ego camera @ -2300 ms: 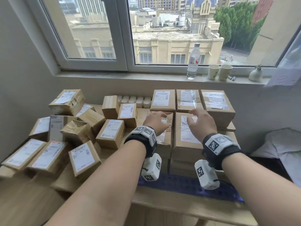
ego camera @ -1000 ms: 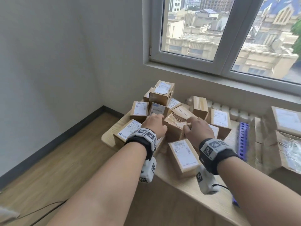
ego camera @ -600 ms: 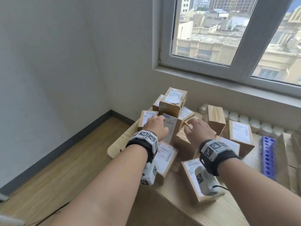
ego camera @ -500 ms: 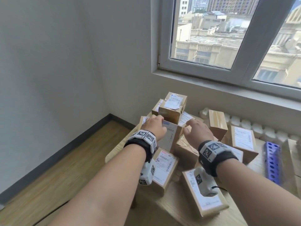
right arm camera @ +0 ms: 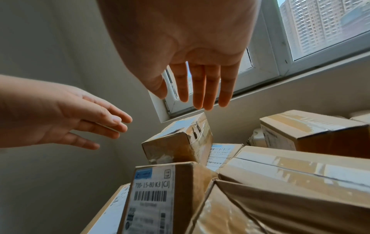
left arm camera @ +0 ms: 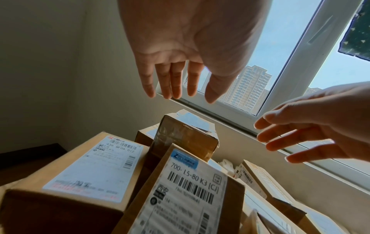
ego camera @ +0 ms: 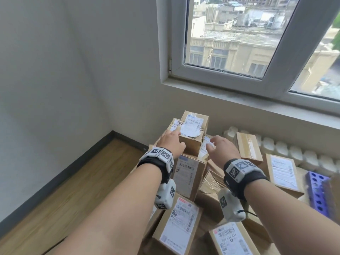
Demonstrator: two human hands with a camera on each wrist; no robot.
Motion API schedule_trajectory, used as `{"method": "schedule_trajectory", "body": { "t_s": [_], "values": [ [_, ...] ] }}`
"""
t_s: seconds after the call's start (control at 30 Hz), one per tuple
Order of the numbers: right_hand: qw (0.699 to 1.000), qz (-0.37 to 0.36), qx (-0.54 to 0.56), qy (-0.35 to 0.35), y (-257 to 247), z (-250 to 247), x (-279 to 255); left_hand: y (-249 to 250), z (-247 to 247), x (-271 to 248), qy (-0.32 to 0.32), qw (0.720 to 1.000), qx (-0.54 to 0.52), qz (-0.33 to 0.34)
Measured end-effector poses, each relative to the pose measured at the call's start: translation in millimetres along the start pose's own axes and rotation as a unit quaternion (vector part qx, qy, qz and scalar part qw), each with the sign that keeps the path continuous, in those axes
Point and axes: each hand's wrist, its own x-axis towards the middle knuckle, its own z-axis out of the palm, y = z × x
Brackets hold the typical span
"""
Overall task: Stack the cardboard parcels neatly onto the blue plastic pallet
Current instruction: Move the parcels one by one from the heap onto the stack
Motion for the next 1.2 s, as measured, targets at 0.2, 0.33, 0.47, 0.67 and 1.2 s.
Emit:
{"method": "schedule_trajectory", "body": {
  "t_s": [0.2, 0.33, 0.47, 0.67, 1.2],
  "values": [
    [0.997, 0.067, 0.011, -0.03, -4.7, 16.4, 41.2, -9.7, 2.0, 54.1, -0.026, 1.0, 0.002, 0.0],
    [0.994, 0.101, 0.016, -0.049, -6.6, 25.5, 67.4, -15.6, 7.0, 87.7, -0.045, 0.999, -0.011, -0.013],
    [0.989, 0.13, 0.019, -0.072, -7.2, 38.6, 87.4, -23.2, 17.2, 112.6, -0.069, 0.996, -0.036, -0.038],
    [0.982, 0.148, 0.041, -0.114, -13.4, 52.5, 102.3, -30.6, 31.3, 133.2, -0.107, 0.99, -0.077, -0.059],
    [0.948, 0.163, 0.267, -0.062, -15.2, 53.6, 104.8, -34.4, 34.6, 148.7, -0.146, 0.926, -0.323, -0.131]
  ]
}}
